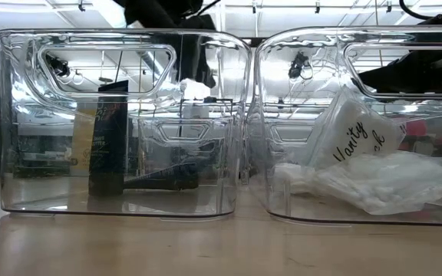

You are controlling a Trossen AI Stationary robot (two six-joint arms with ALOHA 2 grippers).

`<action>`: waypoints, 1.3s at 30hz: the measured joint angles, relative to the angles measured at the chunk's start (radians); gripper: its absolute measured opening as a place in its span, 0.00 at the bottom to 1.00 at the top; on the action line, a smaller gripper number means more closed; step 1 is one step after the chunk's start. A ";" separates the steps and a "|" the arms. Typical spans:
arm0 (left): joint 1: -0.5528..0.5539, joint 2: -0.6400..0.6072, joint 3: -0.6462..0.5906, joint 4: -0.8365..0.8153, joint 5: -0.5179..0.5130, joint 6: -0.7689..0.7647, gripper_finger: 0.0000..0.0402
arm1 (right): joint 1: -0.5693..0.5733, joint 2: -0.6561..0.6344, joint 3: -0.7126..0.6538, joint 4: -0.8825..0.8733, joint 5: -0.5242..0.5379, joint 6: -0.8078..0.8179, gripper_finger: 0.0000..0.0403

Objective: Pick & Place Travel size toiletries
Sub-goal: Put the deodorant into the top left transparent bin

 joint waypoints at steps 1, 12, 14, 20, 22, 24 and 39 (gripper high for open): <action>-0.002 -0.014 -0.012 0.002 -0.006 -0.006 0.07 | 0.000 0.000 0.000 0.000 0.000 0.000 0.03; -0.015 -0.217 -0.190 0.003 -0.014 -0.045 0.01 | 0.000 0.000 0.000 0.000 0.000 0.000 0.03; -0.018 -0.262 -0.223 -0.003 -0.014 -0.048 0.02 | 0.000 0.000 0.000 0.000 0.000 0.000 0.03; -0.037 -0.373 -0.291 -0.031 -0.014 -0.050 0.04 | 0.000 0.000 0.000 0.000 0.000 0.000 0.03; -0.044 -0.395 -0.294 -0.057 -0.014 -0.051 0.03 | 0.000 0.000 0.000 0.000 0.000 0.000 0.03; -0.052 -0.409 -0.294 -0.094 -0.013 -0.050 0.01 | 0.000 0.000 0.000 0.000 0.000 0.000 0.03; -0.213 -0.439 -0.295 -0.389 0.010 -0.092 0.01 | 0.000 0.000 0.000 0.000 0.000 0.000 0.03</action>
